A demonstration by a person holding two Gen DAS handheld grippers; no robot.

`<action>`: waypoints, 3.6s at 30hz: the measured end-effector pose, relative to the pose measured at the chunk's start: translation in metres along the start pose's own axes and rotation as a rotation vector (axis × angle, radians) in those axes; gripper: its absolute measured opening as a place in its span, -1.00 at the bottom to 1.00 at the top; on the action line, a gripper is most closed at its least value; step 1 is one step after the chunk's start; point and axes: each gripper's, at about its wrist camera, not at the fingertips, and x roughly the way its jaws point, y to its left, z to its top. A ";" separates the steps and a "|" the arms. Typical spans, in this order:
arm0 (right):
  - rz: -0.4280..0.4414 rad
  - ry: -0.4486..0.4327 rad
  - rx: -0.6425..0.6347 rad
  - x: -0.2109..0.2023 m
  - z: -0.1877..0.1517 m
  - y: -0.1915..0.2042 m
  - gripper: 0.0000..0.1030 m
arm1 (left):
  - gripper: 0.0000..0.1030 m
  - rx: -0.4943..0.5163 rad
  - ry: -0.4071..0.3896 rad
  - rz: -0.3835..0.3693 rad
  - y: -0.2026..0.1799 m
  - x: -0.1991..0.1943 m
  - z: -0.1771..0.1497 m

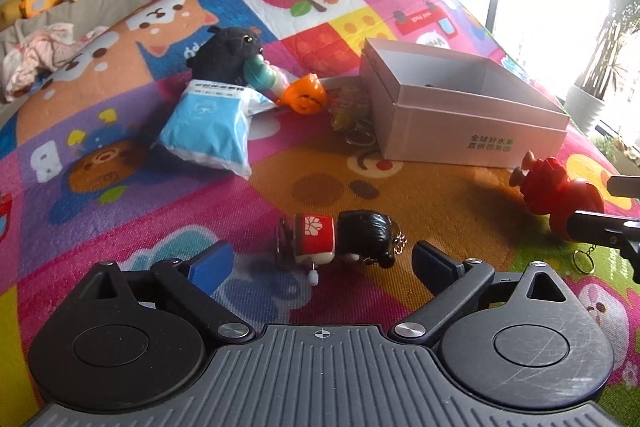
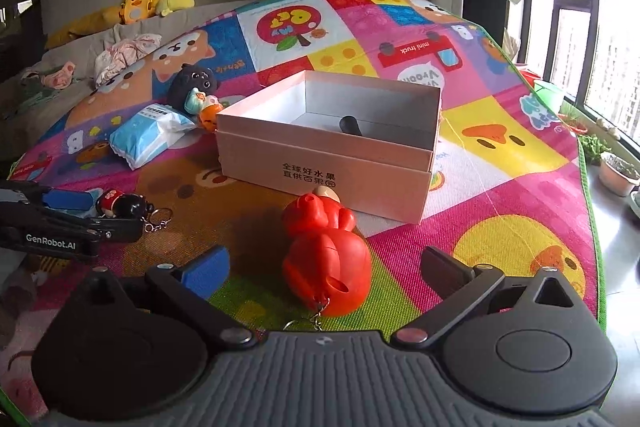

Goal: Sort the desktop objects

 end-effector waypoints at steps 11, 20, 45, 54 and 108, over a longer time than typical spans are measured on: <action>-0.048 0.068 -0.135 0.038 0.005 0.016 0.01 | 0.93 0.067 0.028 0.020 -0.010 0.004 0.003; 0.073 0.087 -0.084 -0.005 0.010 0.001 0.01 | 0.56 0.134 0.033 0.045 -0.029 0.012 0.008; 0.082 -0.224 0.034 -0.089 0.082 -0.053 0.00 | 0.79 0.179 -0.296 -0.105 -0.082 0.008 0.162; 0.063 -0.106 0.097 0.007 0.133 -0.071 0.00 | 0.85 0.105 -0.086 -0.047 -0.020 0.030 0.067; 0.432 0.412 -0.240 0.077 0.141 0.105 -0.22 | 0.99 -0.012 0.020 -0.121 0.037 0.001 0.004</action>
